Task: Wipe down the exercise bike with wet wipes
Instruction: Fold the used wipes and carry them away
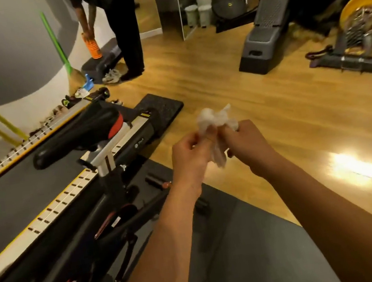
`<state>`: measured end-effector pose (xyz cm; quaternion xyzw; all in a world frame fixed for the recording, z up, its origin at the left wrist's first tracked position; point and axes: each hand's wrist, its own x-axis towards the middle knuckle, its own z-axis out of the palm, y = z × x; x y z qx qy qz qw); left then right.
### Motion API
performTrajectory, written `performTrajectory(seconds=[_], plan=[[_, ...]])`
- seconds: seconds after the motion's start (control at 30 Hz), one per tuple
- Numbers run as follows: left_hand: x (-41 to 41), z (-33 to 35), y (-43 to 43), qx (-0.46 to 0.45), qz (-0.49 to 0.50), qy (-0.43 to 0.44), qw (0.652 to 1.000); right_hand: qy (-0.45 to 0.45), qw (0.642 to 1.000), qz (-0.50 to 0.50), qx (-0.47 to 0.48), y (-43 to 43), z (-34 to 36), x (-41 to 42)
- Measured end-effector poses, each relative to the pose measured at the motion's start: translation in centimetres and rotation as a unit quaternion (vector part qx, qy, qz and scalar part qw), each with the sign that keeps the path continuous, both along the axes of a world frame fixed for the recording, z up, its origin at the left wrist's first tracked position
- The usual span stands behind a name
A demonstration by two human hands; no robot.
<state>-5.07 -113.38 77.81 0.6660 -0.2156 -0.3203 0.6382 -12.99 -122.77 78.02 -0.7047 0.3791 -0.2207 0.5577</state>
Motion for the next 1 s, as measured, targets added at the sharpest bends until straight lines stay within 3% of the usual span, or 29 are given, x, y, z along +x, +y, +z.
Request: performTrajectory(seconds=[0.17,0.3,0.47,0.63,0.8,0.9,1.0], plan=[[4.3,-0.1,-10.0,-0.003,0.048,-0.027,0.998,-0.006,0.998,0.025,0.054,-9.8,0.9,2.3],[7.8,-0.6,-19.9,-0.016,0.050,0.000,0.999,-0.069,0.987,-0.065,0.126,-18.4,1.7,4.6],[10.8,-0.3,-31.4,-0.012,-0.019,0.043,0.999,-0.152,0.960,-0.171,0.161,-28.7,1.9,6.8],[15.2,0.7,-41.0,-0.015,0.011,0.067,0.998,-0.153,0.967,-0.141,0.147,-38.1,2.9,9.9],[21.9,0.1,-51.9,-0.029,-0.017,0.030,0.999,-0.043,0.998,-0.018,0.049,-49.2,1.6,15.6],[25.6,-0.9,-60.1,-0.062,-0.069,0.011,0.996,-0.043,0.997,-0.053,0.018,-58.4,0.0,19.7],[29.5,-1.9,-69.2,-0.036,-0.099,-0.020,0.994,-0.069,0.992,-0.096,0.033,-68.9,-1.1,24.2]])
